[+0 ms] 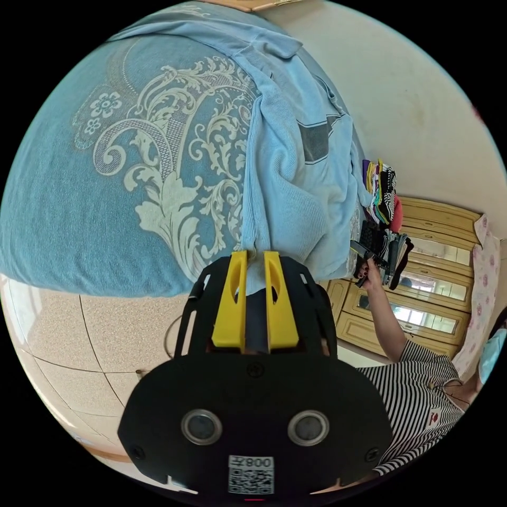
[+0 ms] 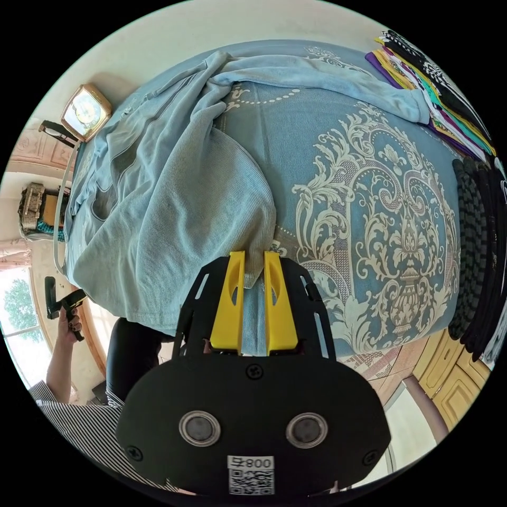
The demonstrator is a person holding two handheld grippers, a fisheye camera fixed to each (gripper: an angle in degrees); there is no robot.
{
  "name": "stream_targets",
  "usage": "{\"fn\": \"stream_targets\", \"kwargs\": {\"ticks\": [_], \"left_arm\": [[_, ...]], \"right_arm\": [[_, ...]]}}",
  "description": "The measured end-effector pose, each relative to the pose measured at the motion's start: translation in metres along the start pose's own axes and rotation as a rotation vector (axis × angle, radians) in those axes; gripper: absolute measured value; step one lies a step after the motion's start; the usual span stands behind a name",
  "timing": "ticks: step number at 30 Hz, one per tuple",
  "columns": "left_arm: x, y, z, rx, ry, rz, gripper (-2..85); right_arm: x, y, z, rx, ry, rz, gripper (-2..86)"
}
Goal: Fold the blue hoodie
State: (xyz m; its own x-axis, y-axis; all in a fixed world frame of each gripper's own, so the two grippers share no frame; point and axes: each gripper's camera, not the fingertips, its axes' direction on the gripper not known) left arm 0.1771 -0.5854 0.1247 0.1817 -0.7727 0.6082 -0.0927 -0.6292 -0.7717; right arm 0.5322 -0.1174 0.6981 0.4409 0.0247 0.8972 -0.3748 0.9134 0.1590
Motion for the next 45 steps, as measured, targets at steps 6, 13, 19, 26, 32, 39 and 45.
{"fn": "stream_targets", "kwargs": {"ticks": [6, 13, 19, 26, 32, 39, 45], "left_arm": [[-0.013, 0.014, 0.003, 0.033, 0.086, -0.02, 7.6], [-0.018, 0.025, -0.001, 0.016, 0.012, -0.01, 3.3], [-0.033, 0.06, -0.043, 0.118, 0.132, -0.025, 2.4], [-0.053, 0.115, -0.107, 0.251, 0.217, -0.012, 2.2], [-0.052, 0.148, -0.134, 0.289, 0.243, 0.041, 2.2], [-0.055, 0.178, -0.17, 0.349, 0.248, 0.088, 2.3], [-0.071, 0.207, -0.183, 0.355, 0.25, 0.091, 2.3]], "right_arm": [[-0.006, 0.001, -0.002, -0.015, 0.031, 0.001, 6.9], [0.012, 0.007, -0.006, -0.003, -0.023, 0.016, 4.8], [0.052, 0.019, -0.018, -0.048, -0.22, 0.073, 2.5], [0.081, 0.07, -0.061, -0.007, -0.379, 0.038, 1.8], [0.113, 0.119, -0.113, 0.066, -0.468, 0.03, 1.7], [0.131, 0.17, -0.16, 0.112, -0.526, -0.027, 1.6], [0.136, 0.204, -0.167, 0.098, -0.519, -0.059, 1.6]]}}
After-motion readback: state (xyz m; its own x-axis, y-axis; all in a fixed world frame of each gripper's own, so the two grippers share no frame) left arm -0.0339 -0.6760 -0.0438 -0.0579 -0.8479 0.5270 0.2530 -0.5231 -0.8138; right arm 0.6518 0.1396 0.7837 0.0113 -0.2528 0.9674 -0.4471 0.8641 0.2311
